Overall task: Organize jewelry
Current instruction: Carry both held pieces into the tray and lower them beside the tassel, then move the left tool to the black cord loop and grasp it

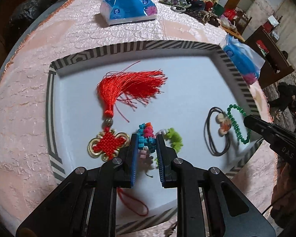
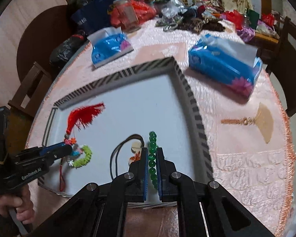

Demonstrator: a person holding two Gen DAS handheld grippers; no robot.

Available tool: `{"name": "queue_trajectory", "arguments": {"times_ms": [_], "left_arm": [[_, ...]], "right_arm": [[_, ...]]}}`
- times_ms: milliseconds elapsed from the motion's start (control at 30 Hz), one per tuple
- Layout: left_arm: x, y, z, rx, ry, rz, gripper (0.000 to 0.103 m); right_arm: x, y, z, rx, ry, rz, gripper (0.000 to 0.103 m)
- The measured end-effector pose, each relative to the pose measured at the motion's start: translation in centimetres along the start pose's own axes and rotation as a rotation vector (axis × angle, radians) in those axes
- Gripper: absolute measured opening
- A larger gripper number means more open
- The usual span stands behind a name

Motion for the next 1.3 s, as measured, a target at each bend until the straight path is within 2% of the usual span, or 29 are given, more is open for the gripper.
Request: {"name": "queue_trajectory", "arguments": {"times_ms": [167,333,433,533,833,967,1167,1233,1300], "left_arm": [[-0.1,-0.6,-0.1,-0.012,0.001,0.009,0.017],[-0.4,-0.6,-0.1,-0.014,0.001,0.010,0.035],[-0.1,-0.5,0.1,-0.015,0.015,-0.001,0.042],[0.5,-0.5,0.4,-0.012,0.021,-0.014,0.048],[3.7,-1.2,0.2,-0.036,0.028,-0.067,0.048],[5.5,-2.6,-0.6,-0.068,0.004,-0.087,0.048],[8.6,-7.0,-3.3,-0.187,-0.090,-0.112,0.048],[8.6,-9.0,-4.1,-0.229,-0.115,-0.100,0.048],[7.4,-11.2,-4.4,-0.248,-0.135,-0.046,0.048]], "right_arm": [[-1.2,-0.3,0.0,-0.003,0.002,0.029,0.007],[-1.2,-0.4,0.2,0.003,0.024,0.043,0.007],[-1.2,-0.6,0.5,0.003,0.035,0.050,0.007],[-0.8,-0.7,0.6,0.004,0.042,0.045,0.011],[2.5,-1.8,-0.3,-0.004,-0.001,-0.007,0.012],[4.7,-3.8,-1.3,-0.037,-0.003,-0.028,0.012],[7.9,-8.9,-3.1,-0.073,-0.031,-0.038,0.012],[8.4,-10.9,-3.6,-0.081,-0.046,-0.030,0.012],[8.7,-12.8,-4.2,-0.106,-0.051,-0.015,0.012]]}}
Point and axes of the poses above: each gripper's, at about its wrist camera, not at the fingertips, and x roughly against the way its jaws point, z to its left, y to its top, the point moved 1 cm from there along -x, roughly the way its jaws point, and after that the axes turned 11 degrees about -y, right-handed, at the moved point
